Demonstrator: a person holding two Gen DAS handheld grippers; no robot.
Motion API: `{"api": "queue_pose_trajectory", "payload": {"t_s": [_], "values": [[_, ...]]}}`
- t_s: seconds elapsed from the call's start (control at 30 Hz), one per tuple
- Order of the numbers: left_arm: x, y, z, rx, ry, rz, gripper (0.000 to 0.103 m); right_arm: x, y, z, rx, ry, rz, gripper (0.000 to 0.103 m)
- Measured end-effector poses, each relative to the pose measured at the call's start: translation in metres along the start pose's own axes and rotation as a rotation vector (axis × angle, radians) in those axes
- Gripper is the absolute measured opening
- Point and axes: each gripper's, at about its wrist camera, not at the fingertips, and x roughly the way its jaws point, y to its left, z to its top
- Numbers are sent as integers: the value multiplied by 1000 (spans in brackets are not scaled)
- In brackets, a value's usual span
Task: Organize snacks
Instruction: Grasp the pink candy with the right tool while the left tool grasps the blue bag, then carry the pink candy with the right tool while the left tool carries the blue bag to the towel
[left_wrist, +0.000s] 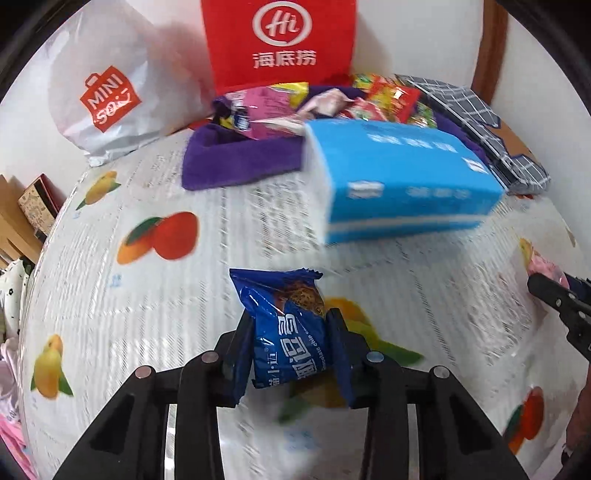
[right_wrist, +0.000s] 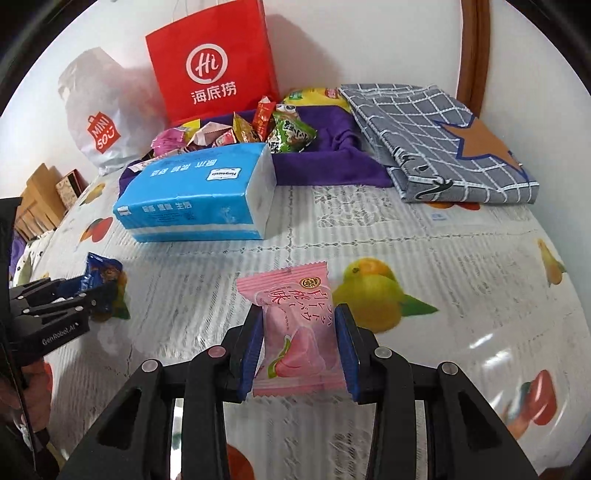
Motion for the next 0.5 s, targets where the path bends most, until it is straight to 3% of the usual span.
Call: {"api": "queue_pose_trajectory", "payload": {"t_s": [0.2,0.5], "values": [[3,7,-8,9,-80,-32,37,18,15,6,-1,-19,-10,38],[2,8,-8,5,-87,-40,38,31,17,9,22,-24,-28,39]]}}
